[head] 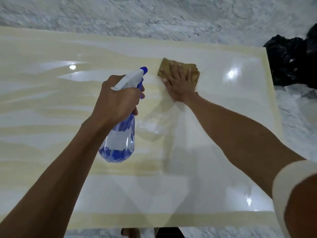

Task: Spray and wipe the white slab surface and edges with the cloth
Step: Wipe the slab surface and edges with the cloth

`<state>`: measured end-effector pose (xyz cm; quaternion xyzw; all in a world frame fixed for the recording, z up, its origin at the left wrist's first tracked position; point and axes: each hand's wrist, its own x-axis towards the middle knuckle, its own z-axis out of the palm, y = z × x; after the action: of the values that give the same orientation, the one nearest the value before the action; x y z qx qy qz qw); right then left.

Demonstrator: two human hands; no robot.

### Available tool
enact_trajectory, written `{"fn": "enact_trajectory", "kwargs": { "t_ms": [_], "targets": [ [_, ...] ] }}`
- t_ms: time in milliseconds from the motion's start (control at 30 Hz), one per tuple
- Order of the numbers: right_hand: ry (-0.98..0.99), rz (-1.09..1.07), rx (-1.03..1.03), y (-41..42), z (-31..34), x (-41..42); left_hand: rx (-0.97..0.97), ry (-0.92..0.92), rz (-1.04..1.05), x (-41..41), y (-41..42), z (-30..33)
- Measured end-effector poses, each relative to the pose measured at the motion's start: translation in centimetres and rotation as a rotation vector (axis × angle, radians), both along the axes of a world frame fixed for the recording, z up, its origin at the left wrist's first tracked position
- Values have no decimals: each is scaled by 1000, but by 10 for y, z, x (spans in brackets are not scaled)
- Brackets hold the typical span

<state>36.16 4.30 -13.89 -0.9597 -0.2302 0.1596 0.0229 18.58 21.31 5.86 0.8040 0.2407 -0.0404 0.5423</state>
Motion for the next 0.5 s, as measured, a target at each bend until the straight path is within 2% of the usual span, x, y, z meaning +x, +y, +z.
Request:
{"fn": "enact_trajectory", "kwargs": {
  "t_ms": [233,500],
  "targets": [
    [-13,129,-12,-12,1,-132,-20,22,-22,-66,1,16],
    [-18,188,53,-32,-11,-335,-65,72,-99,-194,7,31]
  ]
}}
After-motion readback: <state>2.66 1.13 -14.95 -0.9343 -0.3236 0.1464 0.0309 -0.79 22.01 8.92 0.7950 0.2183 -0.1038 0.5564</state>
